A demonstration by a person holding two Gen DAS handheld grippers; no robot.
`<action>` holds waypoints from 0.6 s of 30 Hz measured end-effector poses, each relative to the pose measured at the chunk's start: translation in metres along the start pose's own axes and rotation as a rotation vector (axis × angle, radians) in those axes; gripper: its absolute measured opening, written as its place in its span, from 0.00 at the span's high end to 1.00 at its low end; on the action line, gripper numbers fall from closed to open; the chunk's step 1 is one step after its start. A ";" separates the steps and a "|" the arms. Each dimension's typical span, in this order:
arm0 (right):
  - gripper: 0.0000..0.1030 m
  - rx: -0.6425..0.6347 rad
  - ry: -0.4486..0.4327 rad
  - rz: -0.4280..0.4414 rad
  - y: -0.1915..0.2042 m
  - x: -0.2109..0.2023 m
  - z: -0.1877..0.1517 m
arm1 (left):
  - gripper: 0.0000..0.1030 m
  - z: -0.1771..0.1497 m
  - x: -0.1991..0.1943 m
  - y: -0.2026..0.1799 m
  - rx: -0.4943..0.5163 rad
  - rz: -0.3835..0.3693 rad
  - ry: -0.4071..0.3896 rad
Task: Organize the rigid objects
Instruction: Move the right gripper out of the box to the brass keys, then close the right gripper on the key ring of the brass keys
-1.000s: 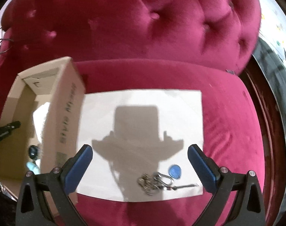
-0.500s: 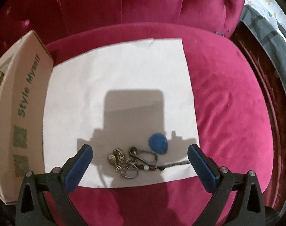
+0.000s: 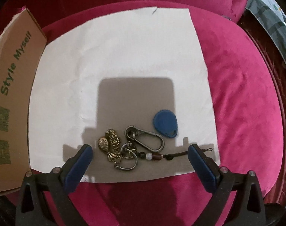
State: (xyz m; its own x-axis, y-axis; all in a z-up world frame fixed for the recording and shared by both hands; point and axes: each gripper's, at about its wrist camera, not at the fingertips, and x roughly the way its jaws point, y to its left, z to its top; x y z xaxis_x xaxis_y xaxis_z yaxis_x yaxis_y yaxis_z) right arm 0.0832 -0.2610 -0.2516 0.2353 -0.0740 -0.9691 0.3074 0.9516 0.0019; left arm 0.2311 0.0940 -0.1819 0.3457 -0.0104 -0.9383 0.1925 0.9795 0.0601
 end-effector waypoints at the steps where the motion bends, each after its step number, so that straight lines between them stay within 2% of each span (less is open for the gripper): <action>1: 0.00 -0.001 0.001 0.000 0.001 0.002 0.000 | 0.86 0.000 0.000 0.000 0.000 0.000 0.000; 13: 0.00 0.006 0.012 0.021 -0.001 0.008 0.007 | 0.86 -0.001 0.002 -0.002 0.000 0.001 0.000; 16: 0.06 0.005 0.017 0.022 -0.001 0.005 0.007 | 0.86 -0.001 0.002 -0.002 0.000 0.001 0.000; 18: 0.15 -0.007 0.011 0.025 0.003 0.002 0.008 | 0.86 -0.001 0.002 -0.002 0.000 0.001 0.000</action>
State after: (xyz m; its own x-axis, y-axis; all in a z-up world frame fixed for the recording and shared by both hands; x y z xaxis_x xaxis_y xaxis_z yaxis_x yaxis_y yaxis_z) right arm 0.0916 -0.2609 -0.2517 0.2321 -0.0473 -0.9716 0.2955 0.9551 0.0241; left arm 0.2307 0.0922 -0.1842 0.3459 -0.0091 -0.9382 0.1920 0.9795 0.0612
